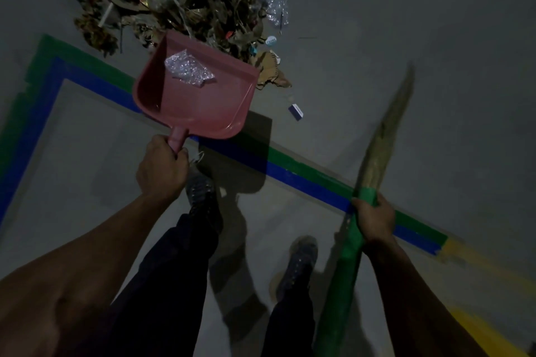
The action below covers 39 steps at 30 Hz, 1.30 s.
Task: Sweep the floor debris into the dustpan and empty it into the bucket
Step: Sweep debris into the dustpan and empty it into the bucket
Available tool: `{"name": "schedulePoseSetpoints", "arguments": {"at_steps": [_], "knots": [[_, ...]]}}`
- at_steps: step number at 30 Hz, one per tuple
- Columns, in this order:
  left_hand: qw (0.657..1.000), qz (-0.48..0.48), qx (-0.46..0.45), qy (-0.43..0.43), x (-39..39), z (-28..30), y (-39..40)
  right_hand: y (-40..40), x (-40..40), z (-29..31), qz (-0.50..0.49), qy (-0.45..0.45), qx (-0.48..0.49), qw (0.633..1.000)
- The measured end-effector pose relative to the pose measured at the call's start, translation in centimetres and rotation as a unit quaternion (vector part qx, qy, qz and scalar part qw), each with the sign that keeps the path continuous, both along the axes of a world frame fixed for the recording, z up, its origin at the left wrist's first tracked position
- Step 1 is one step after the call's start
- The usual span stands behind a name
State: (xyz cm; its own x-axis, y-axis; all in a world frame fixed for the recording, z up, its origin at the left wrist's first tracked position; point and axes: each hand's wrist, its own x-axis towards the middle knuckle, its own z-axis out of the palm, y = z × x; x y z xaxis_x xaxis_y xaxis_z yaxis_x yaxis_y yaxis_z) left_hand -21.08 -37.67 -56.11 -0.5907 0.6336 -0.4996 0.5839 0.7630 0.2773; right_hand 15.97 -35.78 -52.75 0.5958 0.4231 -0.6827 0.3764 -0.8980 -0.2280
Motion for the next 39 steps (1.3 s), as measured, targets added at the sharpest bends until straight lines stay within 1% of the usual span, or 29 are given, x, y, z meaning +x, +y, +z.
{"name": "schedulePoseSetpoints", "arguments": {"at_steps": [2, 4, 6, 9, 12, 14, 16, 19, 21, 24, 26, 27, 30, 32, 34, 36, 39], "knots": [[1.000, -0.006, 0.003, 0.007, -0.2, -0.5, -0.3, -0.3, 0.5, -1.5, -0.018, 0.000, -0.030, 0.999], [1.000, -0.007, 0.004, 0.015, -0.4, -1.2, -0.6, -0.1, -0.7, -2.9, -0.001, 0.017, -0.041, 0.999], [1.000, -0.006, -0.004, 0.021, -0.7, -1.9, -0.9, 0.2, -3.4, -4.2, 0.034, 0.051, -0.035, 0.998], [1.000, -0.003, -0.010, 0.029, -1.1, -2.3, -1.3, 0.9, -8.5, -5.1, 0.114, 0.095, -0.025, 0.989], [0.999, 0.000, -0.008, 0.033, -1.3, -2.1, -1.6, 1.9, -12.7, -4.4, 0.170, 0.148, -0.003, 0.974], [0.999, 0.009, -0.013, 0.036, -1.5, -1.8, -1.6, 2.8, -13.9, -3.2, 0.186, 0.177, 0.017, 0.966], [0.999, 0.017, -0.014, 0.037, -1.5, -1.4, -1.6, 3.6, -13.7, -1.8, 0.169, 0.194, 0.047, 0.965], [0.999, 0.024, -0.012, 0.031, -1.6, -0.9, -1.5, 4.0, -11.7, -0.2, 0.116, 0.179, 0.086, 0.973], [0.999, 0.026, -0.008, 0.027, -1.8, -0.7, -1.4, 3.5, -10.2, 0.1, 0.074, 0.161, 0.087, 0.980], [0.999, 0.028, -0.004, 0.025, -2.3, -0.9, -1.3, 2.3, -9.2, -1.0, 0.029, 0.125, 0.058, 0.990], [0.999, 0.032, -0.006, 0.028, -2.7, -1.2, -1.1, 1.3, -9.9, -2.2, 0.035, 0.103, 0.016, 0.994], [0.999, 0.035, -0.007, 0.029, -2.9, -1.4, -1.1, 0.7, -10.9, -2.8, 0.048, 0.108, -0.004, 0.993], [0.998, 0.042, -0.010, 0.036, -3.4, -1.9, -1.0, -0.6, -15.0, -4.2, 0.104, 0.160, -0.032, 0.981], [0.998, 0.042, -0.007, 0.039, -3.8, -2.2, -1.1, -0.7, -17.8, -5.0, 0.143, 0.183, -0.021, 0.972], [0.999, 0.036, -0.003, 0.041, -4.2, -2.4, -1.2, 0.3, -19.9, -5.2, 0.158, 0.205, -0.005, 0.966], [0.998, 0.039, -0.009, 0.041, -4.4, -2.3, -1.3, 1.7, -20.7, -4.6, 0.147, 0.213, 0.014, 0.966], [0.998, 0.054, -0.019, 0.032, -4.4, -1.8, -1.2, 3.5, -19.1, -2.9, 0.108, 0.191, 0.059, 0.974]]}}
